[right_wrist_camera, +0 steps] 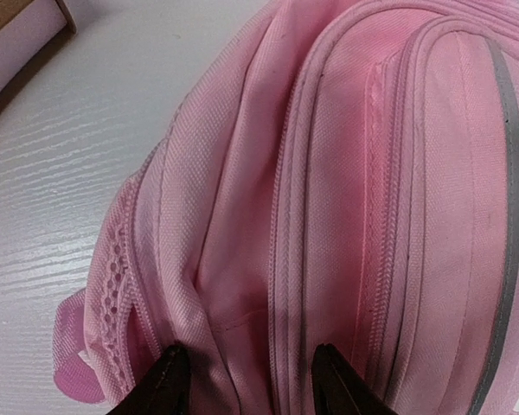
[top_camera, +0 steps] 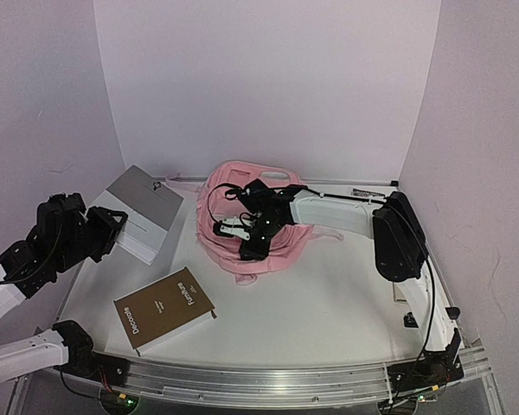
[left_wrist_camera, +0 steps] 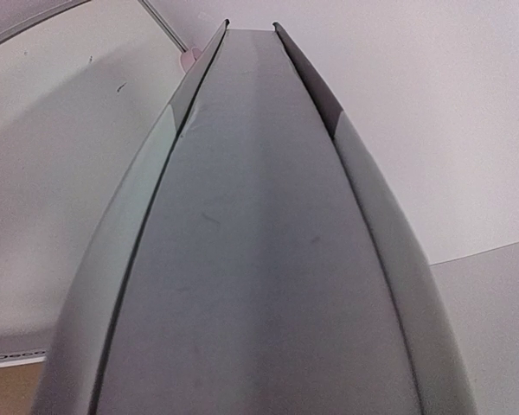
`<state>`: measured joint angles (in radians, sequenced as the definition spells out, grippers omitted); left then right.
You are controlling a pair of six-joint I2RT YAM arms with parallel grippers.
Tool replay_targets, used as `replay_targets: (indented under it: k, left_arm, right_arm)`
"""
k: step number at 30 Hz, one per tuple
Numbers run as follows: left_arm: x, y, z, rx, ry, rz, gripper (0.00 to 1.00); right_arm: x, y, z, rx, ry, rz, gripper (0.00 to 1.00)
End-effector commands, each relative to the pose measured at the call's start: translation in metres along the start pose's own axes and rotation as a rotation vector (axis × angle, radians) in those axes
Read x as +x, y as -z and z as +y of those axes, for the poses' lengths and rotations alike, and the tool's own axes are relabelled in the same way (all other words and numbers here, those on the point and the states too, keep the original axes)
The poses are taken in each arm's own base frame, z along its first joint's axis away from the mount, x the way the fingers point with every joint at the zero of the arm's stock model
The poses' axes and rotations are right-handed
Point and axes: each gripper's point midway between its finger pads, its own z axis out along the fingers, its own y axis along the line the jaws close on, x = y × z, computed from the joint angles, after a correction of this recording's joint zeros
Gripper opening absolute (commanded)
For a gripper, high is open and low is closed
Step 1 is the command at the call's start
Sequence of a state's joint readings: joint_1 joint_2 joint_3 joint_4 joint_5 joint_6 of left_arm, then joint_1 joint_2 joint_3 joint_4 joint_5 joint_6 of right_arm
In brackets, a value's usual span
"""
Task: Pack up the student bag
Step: Place the book in the student bag.
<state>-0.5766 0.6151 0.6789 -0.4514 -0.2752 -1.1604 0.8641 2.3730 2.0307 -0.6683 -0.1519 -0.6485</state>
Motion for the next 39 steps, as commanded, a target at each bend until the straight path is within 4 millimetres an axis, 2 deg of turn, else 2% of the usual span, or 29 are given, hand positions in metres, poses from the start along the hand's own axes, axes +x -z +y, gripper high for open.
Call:
replay_targets:
  k: [1, 9, 13, 15, 21, 26, 29, 34, 35, 37, 39]
  left_arm:
    - [-0.01, 0.004, -0.009, 0.035, 0.024, -0.044, 0.0]
    - [-0.011, 0.007, -0.006, 0.032, 0.033, -0.047, 0.0]
    - [-0.011, 0.008, -0.003, 0.028, 0.041, -0.053, 0.01]
    - [-0.011, 0.008, -0.002, 0.024, 0.039, -0.052, 0.01]
    - [-0.011, 0.006, -0.002, 0.017, 0.032, -0.052, 0.01]
    - [-0.011, 0.005, -0.001, 0.012, 0.031, -0.054, 0.01]
    - [-0.012, 0.007, -0.002, 0.012, 0.03, -0.058, 0.01]
    - [-0.012, 0.007, -0.001, 0.011, 0.03, -0.058, 0.01]
    - [-0.012, 0.007, -0.001, 0.01, 0.032, -0.058, 0.01]
    - [-0.012, 0.008, 0.0, 0.01, 0.033, -0.057, 0.01]
    - [-0.012, 0.008, 0.0, 0.01, 0.032, -0.057, 0.0]
  right_arm:
    - [0.008, 0.003, 0.016, -0.009, 0.073, 0.054, 0.51]
    - [0.015, -0.013, 0.01, 0.066, 0.12, 0.123, 0.58]
    - [0.024, -0.015, 0.016, 0.083, 0.188, 0.168, 0.65]
    - [0.026, -0.015, 0.018, 0.096, 0.219, 0.182, 0.64]
    - [0.027, -0.008, 0.032, 0.075, 0.296, 0.168, 0.52]
    - [0.018, 0.0, 0.037, 0.052, 0.312, 0.125, 0.45]
    - [0.018, -0.002, 0.042, 0.027, 0.335, 0.114, 0.38]
    - [0.025, -0.014, 0.044, 0.019, 0.361, 0.14, 0.35]
    - [0.025, -0.015, 0.044, 0.02, 0.362, 0.144, 0.32]
    - [0.024, -0.014, 0.04, 0.037, 0.359, 0.151, 0.19]
    - [0.019, -0.006, 0.035, 0.059, 0.351, 0.141, 0.13]
